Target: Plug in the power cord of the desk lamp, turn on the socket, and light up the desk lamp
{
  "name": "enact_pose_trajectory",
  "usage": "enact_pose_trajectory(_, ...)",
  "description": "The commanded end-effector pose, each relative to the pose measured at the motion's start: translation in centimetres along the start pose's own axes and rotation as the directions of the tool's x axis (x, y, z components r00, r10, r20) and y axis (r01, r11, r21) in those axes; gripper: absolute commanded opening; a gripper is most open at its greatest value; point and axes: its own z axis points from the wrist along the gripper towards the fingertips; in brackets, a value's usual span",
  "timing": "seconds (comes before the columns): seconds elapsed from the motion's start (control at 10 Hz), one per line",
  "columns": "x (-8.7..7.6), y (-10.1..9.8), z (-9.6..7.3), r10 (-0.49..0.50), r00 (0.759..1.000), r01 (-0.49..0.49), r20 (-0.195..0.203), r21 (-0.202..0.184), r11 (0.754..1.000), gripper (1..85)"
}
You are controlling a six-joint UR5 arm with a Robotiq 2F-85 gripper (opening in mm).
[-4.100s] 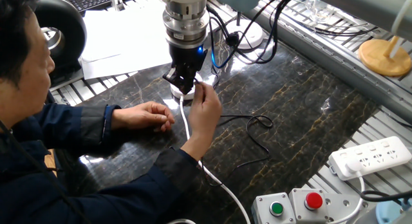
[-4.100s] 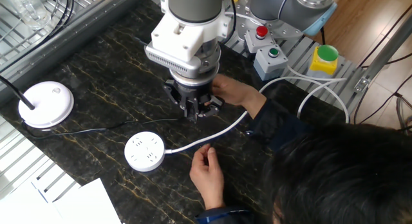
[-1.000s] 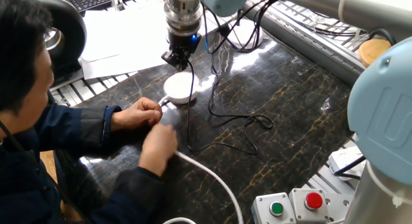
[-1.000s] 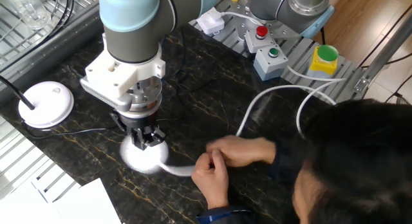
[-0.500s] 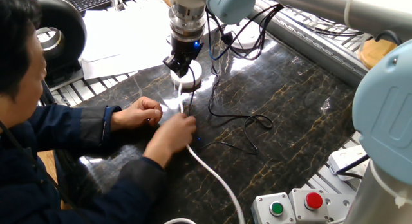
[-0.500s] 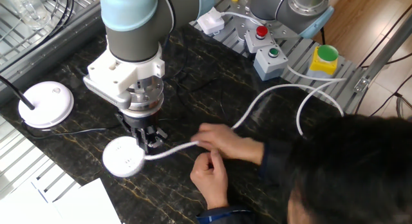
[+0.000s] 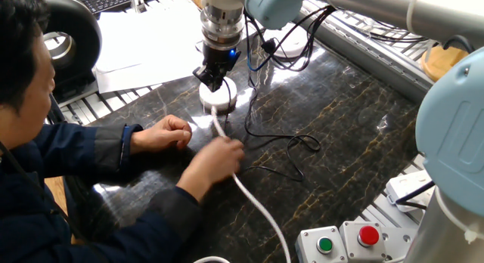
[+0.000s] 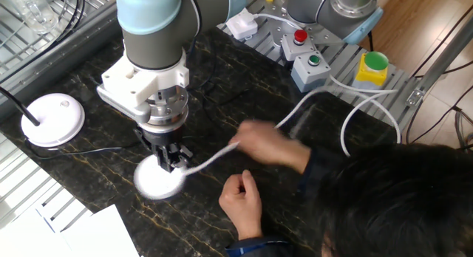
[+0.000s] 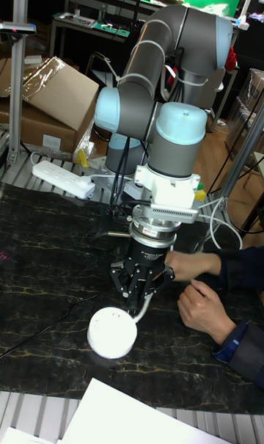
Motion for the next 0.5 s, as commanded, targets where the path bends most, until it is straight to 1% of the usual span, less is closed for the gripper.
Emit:
enact_pose_trajectory(0.0,0.4,-1.2,-0.4,0.000,1.000,0.000,-0.013,0.012,1.000,1.0)
enact_pose_trajectory(0.2,0.8,-1.7,-1.2,0.003,0.999,-0.003,-0.040,0.004,1.000,1.0)
enact_pose_trajectory(0.3,1.0,-1.5,-1.4,0.019,0.998,-0.020,-0.052,-0.004,1.000,1.0)
enact_pose_trajectory(0.4,1.5,-1.7,-1.4,0.033,0.997,-0.032,-0.070,0.004,0.999,1.0)
